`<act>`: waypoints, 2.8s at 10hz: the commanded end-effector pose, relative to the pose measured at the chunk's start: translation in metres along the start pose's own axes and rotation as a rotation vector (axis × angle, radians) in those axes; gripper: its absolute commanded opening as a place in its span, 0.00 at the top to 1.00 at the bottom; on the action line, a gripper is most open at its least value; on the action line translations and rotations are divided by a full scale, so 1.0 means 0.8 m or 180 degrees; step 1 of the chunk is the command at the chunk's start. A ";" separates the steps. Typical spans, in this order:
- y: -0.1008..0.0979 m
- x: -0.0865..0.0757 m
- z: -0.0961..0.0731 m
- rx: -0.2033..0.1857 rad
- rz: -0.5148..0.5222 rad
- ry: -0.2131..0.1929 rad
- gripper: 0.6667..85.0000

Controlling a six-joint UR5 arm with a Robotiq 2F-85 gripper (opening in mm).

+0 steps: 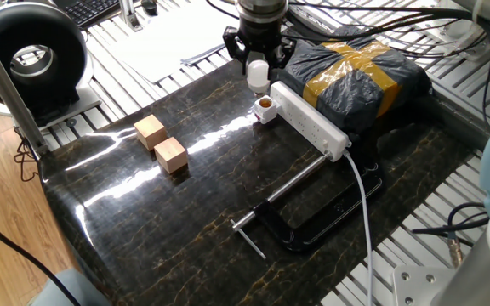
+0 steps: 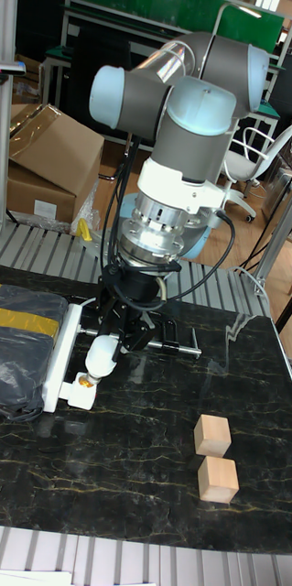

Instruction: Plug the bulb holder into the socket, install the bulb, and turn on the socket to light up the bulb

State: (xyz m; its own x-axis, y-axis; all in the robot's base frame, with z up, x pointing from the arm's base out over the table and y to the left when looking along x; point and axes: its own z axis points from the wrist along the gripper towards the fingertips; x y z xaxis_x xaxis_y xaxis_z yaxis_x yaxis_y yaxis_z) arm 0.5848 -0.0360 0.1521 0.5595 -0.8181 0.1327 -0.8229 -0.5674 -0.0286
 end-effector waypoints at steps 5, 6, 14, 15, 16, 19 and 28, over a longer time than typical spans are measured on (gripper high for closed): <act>0.006 -0.007 0.004 0.0038 -0.0322 -0.0022 0.99; 0.008 -0.009 0.007 0.0042 -0.0317 -0.0019 0.99; 0.018 -0.013 0.014 -0.0025 -0.0284 -0.0070 0.99; 0.023 -0.013 0.014 -0.0071 -0.0287 -0.0074 0.99; 0.029 -0.010 0.014 -0.0129 -0.0296 -0.0044 0.99; 0.034 0.001 0.013 -0.0182 -0.0174 0.0063 0.99; 0.021 -0.014 0.014 -0.0060 0.0052 -0.0086 1.00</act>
State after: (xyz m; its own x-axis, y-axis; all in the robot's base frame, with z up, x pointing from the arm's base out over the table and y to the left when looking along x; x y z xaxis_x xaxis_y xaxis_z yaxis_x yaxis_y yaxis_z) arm 0.5634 -0.0403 0.1386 0.5593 -0.8210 0.1145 -0.8267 -0.5626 0.0042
